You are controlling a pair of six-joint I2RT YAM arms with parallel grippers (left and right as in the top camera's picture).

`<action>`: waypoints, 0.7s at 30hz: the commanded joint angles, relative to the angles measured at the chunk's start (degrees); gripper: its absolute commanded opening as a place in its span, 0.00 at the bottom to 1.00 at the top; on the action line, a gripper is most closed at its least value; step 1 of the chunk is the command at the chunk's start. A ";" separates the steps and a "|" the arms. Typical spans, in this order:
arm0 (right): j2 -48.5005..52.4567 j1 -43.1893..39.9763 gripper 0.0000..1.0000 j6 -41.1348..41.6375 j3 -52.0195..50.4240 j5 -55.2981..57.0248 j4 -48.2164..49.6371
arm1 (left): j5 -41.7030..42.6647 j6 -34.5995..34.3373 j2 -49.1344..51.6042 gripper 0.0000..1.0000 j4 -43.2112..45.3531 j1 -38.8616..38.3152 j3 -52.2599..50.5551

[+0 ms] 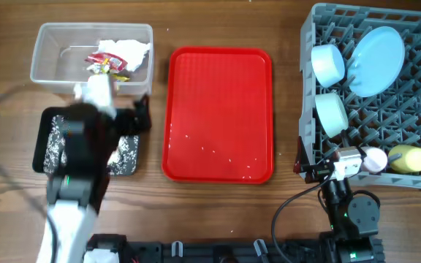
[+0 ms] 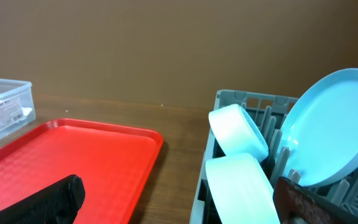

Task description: Sort waste into correct bins and load items into the dishwasher rack

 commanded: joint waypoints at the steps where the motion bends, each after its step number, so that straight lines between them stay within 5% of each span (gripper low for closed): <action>1: -0.52 -0.17 1.00 1.14 -0.07 1.18 0.22 | 2.27 0.48 -18.93 1.00 7.96 5.29 -18.18; 8: -0.52 -0.17 1.00 1.11 -0.07 1.18 0.22 | -0.22 0.52 -44.92 1.00 15.93 7.63 -37.86; 21: -0.52 -0.17 1.00 1.16 -0.07 1.16 0.20 | -2.91 0.48 -56.43 1.00 11.78 7.61 -41.72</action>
